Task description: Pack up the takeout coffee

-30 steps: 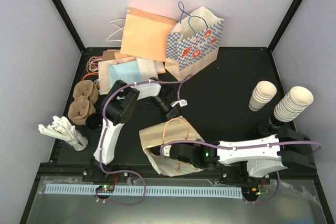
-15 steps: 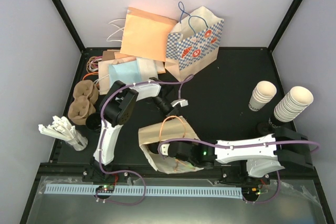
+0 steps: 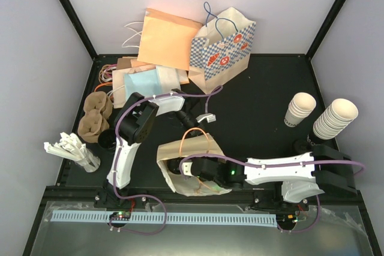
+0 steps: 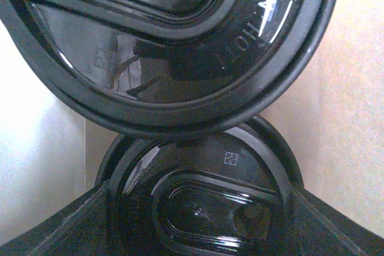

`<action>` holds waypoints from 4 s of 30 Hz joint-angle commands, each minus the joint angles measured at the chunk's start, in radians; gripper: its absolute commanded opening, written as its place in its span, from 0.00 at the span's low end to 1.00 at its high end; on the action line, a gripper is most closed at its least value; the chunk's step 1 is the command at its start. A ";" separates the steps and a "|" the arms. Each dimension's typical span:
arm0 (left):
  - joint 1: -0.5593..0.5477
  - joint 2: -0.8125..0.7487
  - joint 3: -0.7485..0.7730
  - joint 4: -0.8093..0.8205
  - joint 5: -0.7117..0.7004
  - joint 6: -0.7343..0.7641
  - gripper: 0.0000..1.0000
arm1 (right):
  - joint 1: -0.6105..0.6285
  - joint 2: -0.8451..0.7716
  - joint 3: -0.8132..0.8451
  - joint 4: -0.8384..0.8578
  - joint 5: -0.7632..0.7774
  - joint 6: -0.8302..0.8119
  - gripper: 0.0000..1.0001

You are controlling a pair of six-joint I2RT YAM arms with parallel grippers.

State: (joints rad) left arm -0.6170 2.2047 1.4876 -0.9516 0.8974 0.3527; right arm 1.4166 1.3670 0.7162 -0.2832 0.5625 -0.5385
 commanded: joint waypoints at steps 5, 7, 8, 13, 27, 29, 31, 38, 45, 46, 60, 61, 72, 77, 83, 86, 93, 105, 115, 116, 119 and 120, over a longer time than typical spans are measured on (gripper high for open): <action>-0.127 -0.082 -0.024 -0.198 0.242 0.009 0.02 | -0.080 0.079 -0.061 -0.060 -0.064 0.021 0.61; -0.130 -0.081 -0.025 -0.199 0.244 0.013 0.02 | -0.084 0.079 -0.062 -0.060 -0.071 0.020 0.61; -0.130 -0.079 -0.025 -0.200 0.245 0.014 0.02 | -0.085 0.081 -0.061 -0.060 -0.074 0.019 0.61; -0.137 -0.079 -0.029 -0.203 0.247 0.022 0.01 | -0.088 0.090 -0.058 -0.071 -0.085 0.021 0.61; -0.155 -0.092 -0.036 -0.201 0.233 0.026 0.02 | -0.096 0.088 -0.064 -0.085 -0.114 0.034 0.60; -0.152 -0.087 -0.032 -0.193 0.218 0.009 0.02 | -0.096 0.083 -0.055 -0.097 -0.111 0.034 0.59; -0.144 -0.077 -0.022 -0.190 0.206 -0.004 0.02 | -0.097 0.072 -0.035 -0.123 -0.103 0.036 0.58; -0.119 -0.055 0.050 -0.193 0.166 -0.044 0.04 | -0.097 0.019 0.022 -0.218 -0.091 0.067 0.58; -0.070 -0.020 0.214 -0.196 0.039 -0.156 0.46 | -0.096 -0.020 0.099 -0.321 -0.134 0.120 0.58; -0.059 -0.014 0.246 -0.201 0.028 -0.169 0.56 | -0.097 -0.025 0.115 -0.337 -0.139 0.125 0.58; 0.165 -0.078 0.628 -0.162 -0.272 -0.445 0.99 | -0.123 -0.103 0.178 -0.383 -0.196 0.128 0.60; 0.179 -0.110 0.618 -0.144 -0.293 -0.463 0.99 | -0.134 -0.102 0.184 -0.392 -0.207 0.129 0.60; 0.212 -0.352 0.444 -0.063 -0.341 -0.488 0.99 | -0.303 -0.045 0.367 -0.539 -0.433 0.159 0.61; 0.213 -0.378 0.416 -0.084 -0.336 -0.475 0.99 | -0.388 -0.015 0.397 -0.542 -0.503 0.146 0.64; 0.217 -0.397 0.407 -0.108 -0.329 -0.463 0.99 | -0.402 -0.005 0.409 -0.541 -0.479 0.114 0.99; 0.219 -0.405 0.399 -0.112 -0.327 -0.460 0.99 | -0.403 0.008 0.450 -0.569 -0.483 0.113 1.00; 0.222 -0.435 0.395 -0.125 -0.326 -0.460 0.99 | -0.403 0.063 0.577 -0.681 -0.474 0.127 1.00; 0.227 -0.593 0.306 -0.144 -0.401 -0.478 0.99 | -0.403 0.073 0.687 -0.742 -0.454 0.169 1.00; 0.231 -0.793 0.125 -0.046 -0.504 -0.521 0.99 | -0.403 0.040 0.781 -0.776 -0.366 0.179 1.00; 0.231 -0.811 0.115 -0.038 -0.498 -0.520 0.99 | -0.403 0.040 0.791 -0.782 -0.356 0.178 1.00; 0.231 -0.861 0.101 -0.033 -0.462 -0.519 0.99 | -0.403 0.045 0.815 -0.810 -0.334 0.173 1.00; 0.231 -0.876 0.104 -0.038 -0.439 -0.522 0.99 | -0.403 0.050 0.822 -0.820 -0.316 0.177 1.00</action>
State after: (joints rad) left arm -0.3920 1.4029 1.5867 -1.0286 0.4301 -0.1501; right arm 1.0176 1.4330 1.4979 -1.0538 0.1814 -0.3706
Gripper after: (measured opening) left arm 0.988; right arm 0.999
